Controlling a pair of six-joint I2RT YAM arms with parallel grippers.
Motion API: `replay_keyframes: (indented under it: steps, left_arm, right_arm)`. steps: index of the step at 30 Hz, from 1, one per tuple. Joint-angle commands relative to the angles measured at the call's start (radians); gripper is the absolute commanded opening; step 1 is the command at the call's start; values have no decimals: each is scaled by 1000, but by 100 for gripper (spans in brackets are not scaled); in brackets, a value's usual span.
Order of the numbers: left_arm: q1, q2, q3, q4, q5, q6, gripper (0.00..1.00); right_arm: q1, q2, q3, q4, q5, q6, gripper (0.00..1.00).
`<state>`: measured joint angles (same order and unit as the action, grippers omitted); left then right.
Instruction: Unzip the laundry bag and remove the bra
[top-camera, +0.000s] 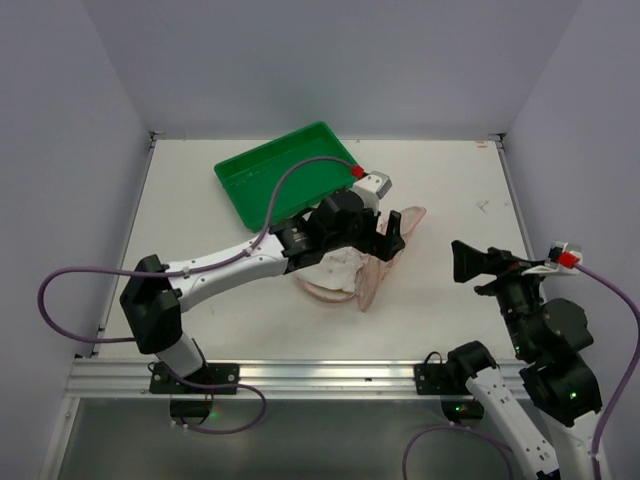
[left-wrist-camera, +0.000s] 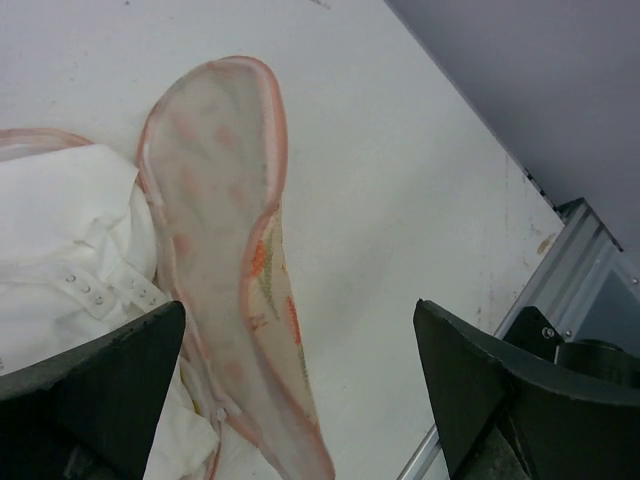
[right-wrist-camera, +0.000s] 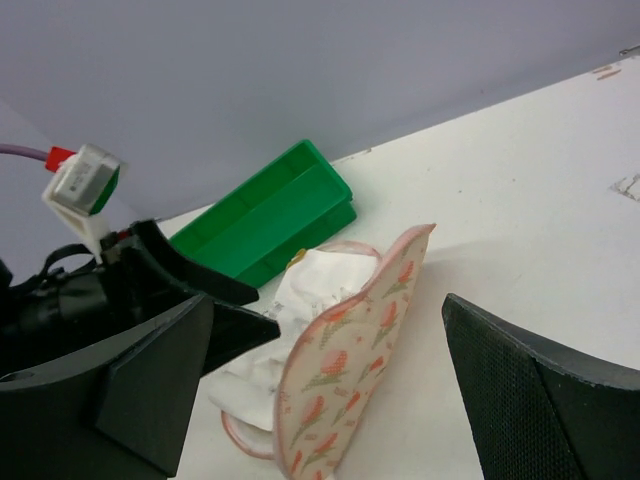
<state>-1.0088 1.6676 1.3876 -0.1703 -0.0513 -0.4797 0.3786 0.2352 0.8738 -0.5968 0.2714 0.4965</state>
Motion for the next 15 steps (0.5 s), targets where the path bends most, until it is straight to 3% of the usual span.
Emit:
replay_keyframes:
  steps: [1, 4, 7, 15]
  left_arm:
    - [-7, -46, -62, 87, 101, 12, 100]
    - [-31, 39, -36, 115, 243, -51, 100]
    - [-37, 101, -4, 127, 298, -108, 100]
    - [96, 12, -82, 7, 84, -166, 100]
  right_arm:
    - [-3, 10, -12, -5, 23, 2, 99]
    - [-1, 12, -18, -3, 28, 5, 99]
    - [-1, 12, -12, -3, 34, 5, 99]
    - [-1, 44, -35, -11, -49, 13, 99]
